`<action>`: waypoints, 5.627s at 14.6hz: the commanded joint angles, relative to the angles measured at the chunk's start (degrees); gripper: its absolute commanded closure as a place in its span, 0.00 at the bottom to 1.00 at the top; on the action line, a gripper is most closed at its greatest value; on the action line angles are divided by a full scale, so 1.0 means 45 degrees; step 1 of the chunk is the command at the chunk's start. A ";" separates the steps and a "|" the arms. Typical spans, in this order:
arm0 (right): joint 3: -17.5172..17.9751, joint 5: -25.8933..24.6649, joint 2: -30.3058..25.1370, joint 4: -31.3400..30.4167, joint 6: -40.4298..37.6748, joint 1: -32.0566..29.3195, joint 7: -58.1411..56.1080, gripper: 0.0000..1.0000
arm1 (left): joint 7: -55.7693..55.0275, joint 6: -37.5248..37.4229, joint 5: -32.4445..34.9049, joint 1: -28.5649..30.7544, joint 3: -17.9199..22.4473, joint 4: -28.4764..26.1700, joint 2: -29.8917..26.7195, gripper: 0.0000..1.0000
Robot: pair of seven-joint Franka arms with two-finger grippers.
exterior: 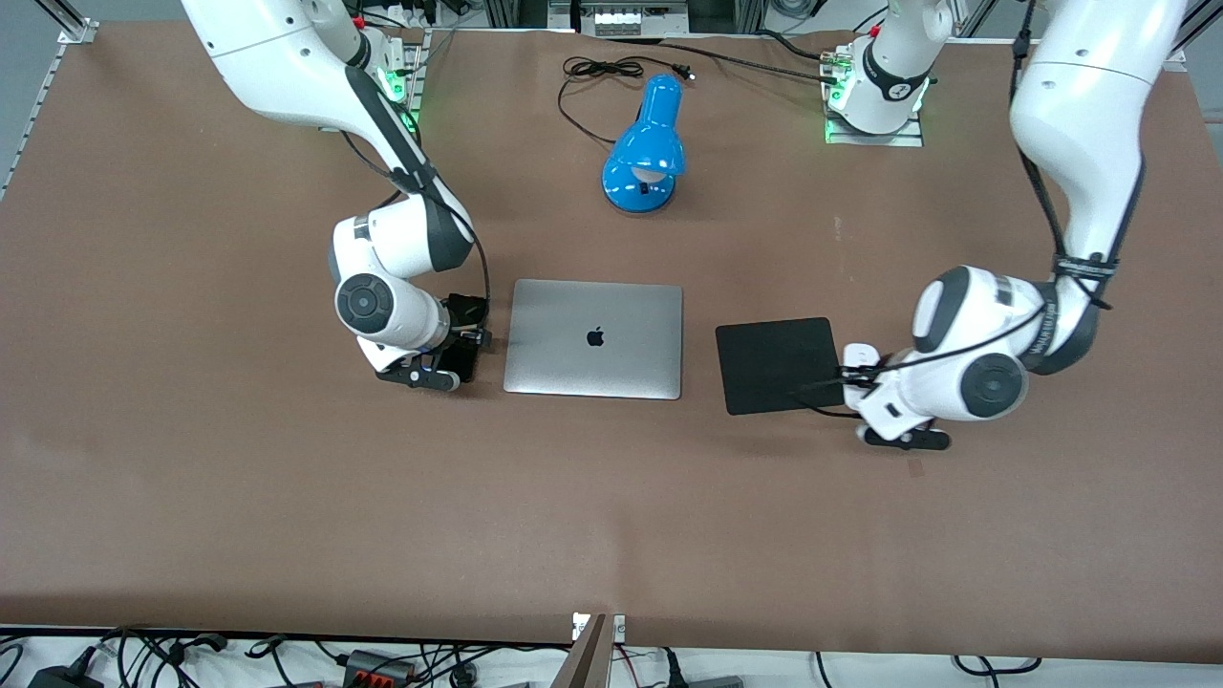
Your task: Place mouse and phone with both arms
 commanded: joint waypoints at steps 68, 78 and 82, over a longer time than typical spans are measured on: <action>-0.0333 -0.2197 -0.7386 0.2461 -0.7614 -0.5551 -0.6799 0.00 | -0.1581 -0.4727 -0.1648 -0.0009 0.0488 -0.0726 -0.8093 0.00; -0.0353 -0.2294 -0.7522 0.2559 -0.7789 -0.5551 -0.6877 0.00 | 0.1622 -0.4823 -0.1687 -0.1287 0.2701 -0.1609 -0.8956 0.00; -0.0275 -0.2294 -0.7522 0.2540 -0.7809 -0.5512 -0.6701 0.00 | 0.1603 -0.4960 -0.1648 -0.1365 0.2468 -0.1608 -0.8975 0.00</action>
